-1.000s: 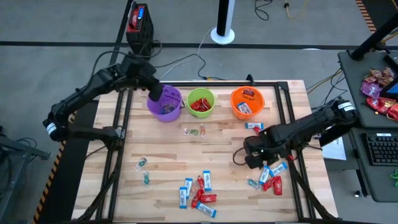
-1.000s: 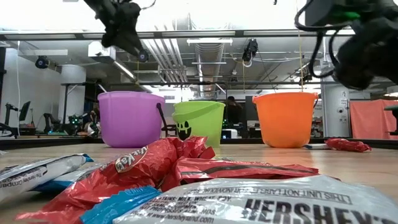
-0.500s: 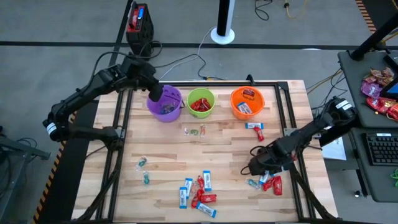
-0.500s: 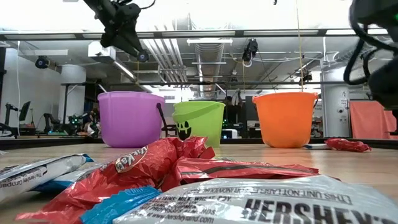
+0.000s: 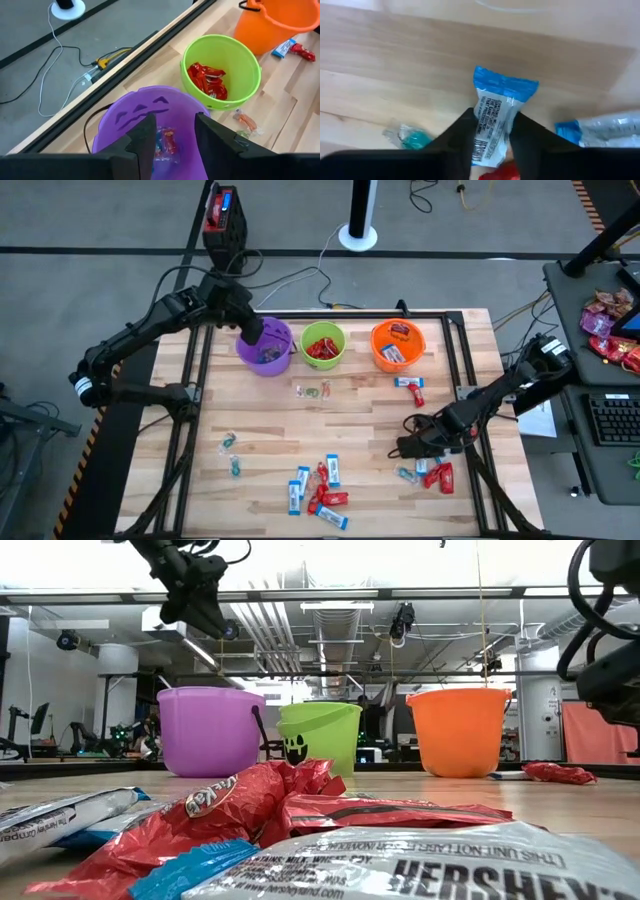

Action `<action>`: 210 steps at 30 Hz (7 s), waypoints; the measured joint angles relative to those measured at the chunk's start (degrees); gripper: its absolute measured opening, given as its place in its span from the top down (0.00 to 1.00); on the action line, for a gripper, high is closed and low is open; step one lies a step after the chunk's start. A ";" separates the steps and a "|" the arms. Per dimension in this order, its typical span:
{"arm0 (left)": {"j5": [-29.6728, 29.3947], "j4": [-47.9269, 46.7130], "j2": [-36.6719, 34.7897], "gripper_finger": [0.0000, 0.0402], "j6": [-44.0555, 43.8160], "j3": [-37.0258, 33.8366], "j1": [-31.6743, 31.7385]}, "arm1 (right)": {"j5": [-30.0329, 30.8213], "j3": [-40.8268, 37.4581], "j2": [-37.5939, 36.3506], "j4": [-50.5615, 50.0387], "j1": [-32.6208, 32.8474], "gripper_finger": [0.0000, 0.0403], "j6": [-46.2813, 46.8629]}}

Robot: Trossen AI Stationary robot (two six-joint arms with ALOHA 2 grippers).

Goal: Sort candy by brand, put in halloween buckets
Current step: Put the white chocolate bar into the orange bucket, then put the green gummy candy into the purple bucket

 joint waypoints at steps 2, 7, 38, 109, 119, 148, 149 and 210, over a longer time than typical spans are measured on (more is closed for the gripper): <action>0.00 0.69 0.00 0.72 0.00 0.00 0.00 | 1.42 0.29 0.04 0.18 -0.03 0.83 -1.23; 0.11 0.80 0.00 0.73 -0.01 0.00 -0.02 | 5.59 1.56 -0.75 -0.22 -1.18 0.90 -2.89; -3.39 -1.16 4.69 0.73 -50.98 -4.86 -53.93 | 21.26 53.43 13.29 -48.31 -61.66 0.76 -92.07; -8.89 -6.05 36.23 0.71 -83.87 7.93 -66.30 | 17.11 53.41 9.88 -43.96 -61.48 0.49 -106.36; -8.24 0.27 36.81 0.79 -83.93 2.12 -66.22 | 17.12 53.34 9.88 -42.78 -61.48 0.49 -106.34; -45.52 18.24 10.21 1.00 -44.61 7.63 -54.85 | -16.84 34.61 1.29 36.13 -38.60 0.49 -95.67; -45.49 20.26 10.40 1.00 -42.87 7.63 -53.97 | -16.81 35.50 2.06 35.33 -38.58 0.49 -95.53; -23.27 -20.32 6.89 0.53 -37.00 6.96 -49.18 | 17.14 52.16 14.13 -46.24 -63.63 0.59 -92.43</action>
